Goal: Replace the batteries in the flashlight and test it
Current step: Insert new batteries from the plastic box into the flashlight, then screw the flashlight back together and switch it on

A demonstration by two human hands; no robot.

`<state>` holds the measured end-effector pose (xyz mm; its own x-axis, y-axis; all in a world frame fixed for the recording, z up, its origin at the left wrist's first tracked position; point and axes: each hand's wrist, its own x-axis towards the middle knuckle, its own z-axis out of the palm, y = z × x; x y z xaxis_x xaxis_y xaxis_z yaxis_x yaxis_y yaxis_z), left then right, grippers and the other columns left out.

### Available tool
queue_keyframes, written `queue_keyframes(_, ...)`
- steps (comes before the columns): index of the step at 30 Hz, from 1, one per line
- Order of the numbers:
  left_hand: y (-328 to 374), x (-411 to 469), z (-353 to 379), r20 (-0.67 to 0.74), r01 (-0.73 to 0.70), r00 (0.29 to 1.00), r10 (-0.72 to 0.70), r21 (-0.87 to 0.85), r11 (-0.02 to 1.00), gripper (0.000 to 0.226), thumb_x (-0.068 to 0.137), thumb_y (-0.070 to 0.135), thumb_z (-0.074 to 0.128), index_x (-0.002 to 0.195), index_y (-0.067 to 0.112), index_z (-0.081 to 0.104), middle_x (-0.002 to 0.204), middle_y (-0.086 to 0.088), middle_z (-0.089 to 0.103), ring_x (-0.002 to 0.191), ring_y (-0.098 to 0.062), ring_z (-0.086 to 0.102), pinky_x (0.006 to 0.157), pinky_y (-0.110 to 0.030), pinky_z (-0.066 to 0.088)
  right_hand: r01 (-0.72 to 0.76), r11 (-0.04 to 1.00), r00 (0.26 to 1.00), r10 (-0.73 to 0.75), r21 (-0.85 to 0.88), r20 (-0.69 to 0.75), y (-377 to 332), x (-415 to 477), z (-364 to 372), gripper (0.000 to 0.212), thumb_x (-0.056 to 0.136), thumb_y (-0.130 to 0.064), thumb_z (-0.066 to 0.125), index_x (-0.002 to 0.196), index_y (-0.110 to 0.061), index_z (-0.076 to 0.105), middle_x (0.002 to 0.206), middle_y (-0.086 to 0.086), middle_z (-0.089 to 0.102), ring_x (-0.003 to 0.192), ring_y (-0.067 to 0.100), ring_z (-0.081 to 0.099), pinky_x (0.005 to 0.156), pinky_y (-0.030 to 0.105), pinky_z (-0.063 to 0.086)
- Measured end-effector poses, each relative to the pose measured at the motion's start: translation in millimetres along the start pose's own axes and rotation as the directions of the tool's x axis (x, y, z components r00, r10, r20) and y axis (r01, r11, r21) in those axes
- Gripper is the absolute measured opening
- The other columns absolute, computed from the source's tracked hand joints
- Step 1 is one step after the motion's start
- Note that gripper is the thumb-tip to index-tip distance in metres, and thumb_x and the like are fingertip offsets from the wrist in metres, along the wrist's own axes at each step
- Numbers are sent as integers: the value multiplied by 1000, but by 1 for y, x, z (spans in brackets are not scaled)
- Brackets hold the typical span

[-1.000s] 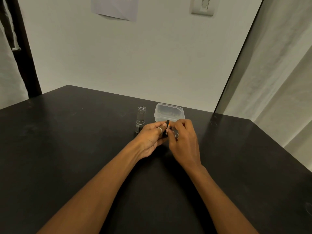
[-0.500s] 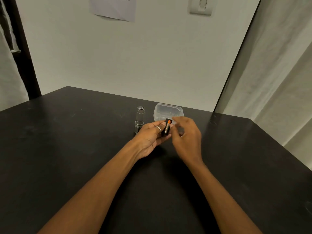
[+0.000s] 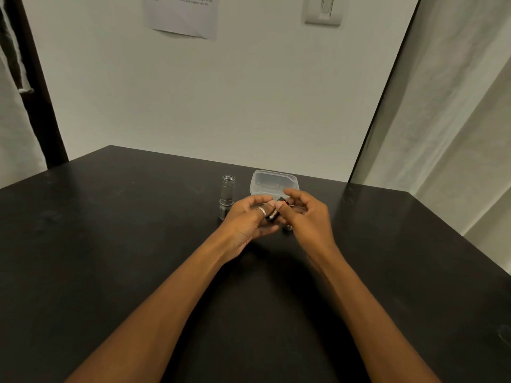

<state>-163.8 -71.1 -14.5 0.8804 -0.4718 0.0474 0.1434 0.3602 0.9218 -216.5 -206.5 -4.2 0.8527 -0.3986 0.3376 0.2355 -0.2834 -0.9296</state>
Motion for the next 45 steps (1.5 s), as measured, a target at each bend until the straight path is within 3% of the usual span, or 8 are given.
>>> queue_keyframes(4, 3, -3, 3, -34, -126, 987, 160, 470, 874, 36, 99, 38, 64, 127, 17, 59, 109, -2, 75, 81, -17, 78, 61, -30, 62, -119, 965, 993, 115, 234, 32, -2, 2, -4, 30, 94, -9, 71, 123, -14, 71, 108, 7, 76, 95, 16, 76, 88, 32, 60)
queue_keyframes(8, 0, -10, -1, 67, -284, 762, 644, 928, 240, 33, 100, 48, 55, 121, 23, 61, 94, 10, 68, 74, -12, 66, 62, -33, 54, -146, 904, 989, 149, 401, 25, -5, 2, -8, 16, 94, -6, 69, 108, -10, 74, 104, 9, 77, 102, 21, 75, 90, 29, 59)
queue_keyframes(10, 2, -11, -4, 131, -293, 632, 764, 953, 79, 25, 100, 39, 57, 115, 19, 61, 92, 4, 64, 72, -16, 62, 57, -32, 48, -150, 884, 987, 161, 444, 14, -6, 2, -8, 14, 93, -6, 70, 106, -8, 75, 103, 10, 76, 103, 22, 74, 90, 27, 59)
queue_keyframes(15, 8, -3, -19, -165, -75, 545, 822, 967, 244, 52, 90, 43, 70, 128, 14, 48, 124, -6, 51, 98, -20, 56, 67, -33, 44, -184, 837, 974, 225, 516, -17, -6, 4, -11, 17, 91, -5, 72, 109, -3, 74, 113, 16, 75, 107, 25, 74, 89, 25, 59)
queue_keyframes(22, 0, 13, -43, -375, 46, 803, 463, 814, 579, 75, 90, 39, 74, 148, 9, 37, 146, -11, 47, 135, -30, 46, 110, -42, 43, -205, 808, 966, 258, 552, -19, -6, 4, -12, 21, 89, -2, 74, 110, 0, 73, 113, 18, 75, 106, 26, 74, 89, 27, 61)
queue_keyframes(26, -1, 13, -43, -340, 47, 776, 532, 871, 488, 29, 98, 27, 66, 121, 12, 56, 109, -6, 66, 101, -26, 65, 81, -37, 52, -215, 772, 964, 266, 599, 3, -5, 5, -13, 17, 92, -3, 72, 108, 1, 70, 115, 21, 74, 107, 29, 74, 86, 25, 61)
queue_keyframes(33, -6, 3, -29, 100, -302, 716, 691, 936, 178, 35, 97, 17, 66, 132, 14, 60, 125, -6, 60, 113, -23, 53, 90, -31, 46, -283, 512, 916, 394, 811, 71, -6, 7, -18, 10, 96, -1, 64, 103, 4, 69, 105, 20, 76, 91, 25, 78, 72, 24, 62)
queue_keyframes(45, -9, 5, -30, 254, -471, 722, 644, 862, 188, 35, 97, 17, 67, 132, 18, 60, 124, -1, 56, 101, -13, 56, 85, -30, 53, -224, 612, 931, 366, 759, -20, -4, 9, -16, 12, 98, -1, 63, 108, 2, 67, 103, 19, 76, 94, 25, 78, 76, 25, 62)
